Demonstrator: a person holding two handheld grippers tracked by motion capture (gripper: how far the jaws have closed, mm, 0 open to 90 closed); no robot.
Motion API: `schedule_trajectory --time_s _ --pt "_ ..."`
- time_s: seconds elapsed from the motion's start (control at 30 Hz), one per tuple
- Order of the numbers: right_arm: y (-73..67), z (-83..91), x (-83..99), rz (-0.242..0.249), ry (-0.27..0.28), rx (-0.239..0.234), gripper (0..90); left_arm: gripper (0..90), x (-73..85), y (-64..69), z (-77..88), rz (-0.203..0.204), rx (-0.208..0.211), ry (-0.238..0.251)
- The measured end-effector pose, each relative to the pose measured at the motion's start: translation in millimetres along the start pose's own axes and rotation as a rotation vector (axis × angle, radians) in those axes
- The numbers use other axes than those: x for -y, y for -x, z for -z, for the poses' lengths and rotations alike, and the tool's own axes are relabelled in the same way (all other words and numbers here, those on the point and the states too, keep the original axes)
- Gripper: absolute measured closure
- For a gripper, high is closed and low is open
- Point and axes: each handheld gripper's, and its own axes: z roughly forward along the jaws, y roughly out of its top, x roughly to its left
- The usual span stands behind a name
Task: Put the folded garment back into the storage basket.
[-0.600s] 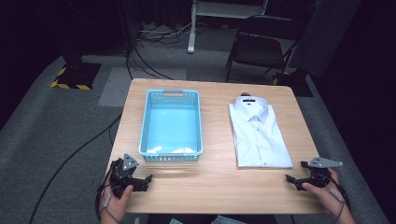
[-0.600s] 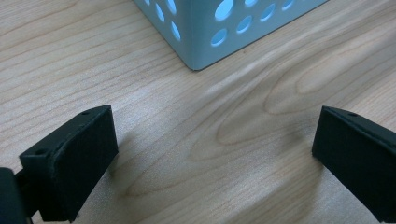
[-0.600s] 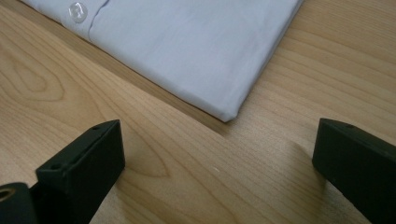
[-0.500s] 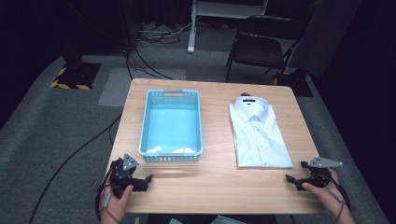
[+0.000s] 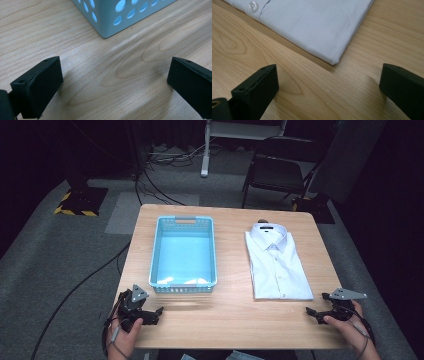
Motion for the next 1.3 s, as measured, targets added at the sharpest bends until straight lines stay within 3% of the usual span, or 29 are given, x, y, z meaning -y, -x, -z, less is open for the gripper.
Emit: schedule_trajectory --time_s 0.83,1.3 --pt "-1.0 1.9 1.3 -0.012 0.005 0.006 4.0 0.2 0.0 0.0 -0.1 0.0 0.0 0.0" --pt "-0.1 23.6 -15.4 -0.03 0.062 0.015 4.2 0.2 -0.1 0.2 -0.1 0.002 -0.001 0.0"
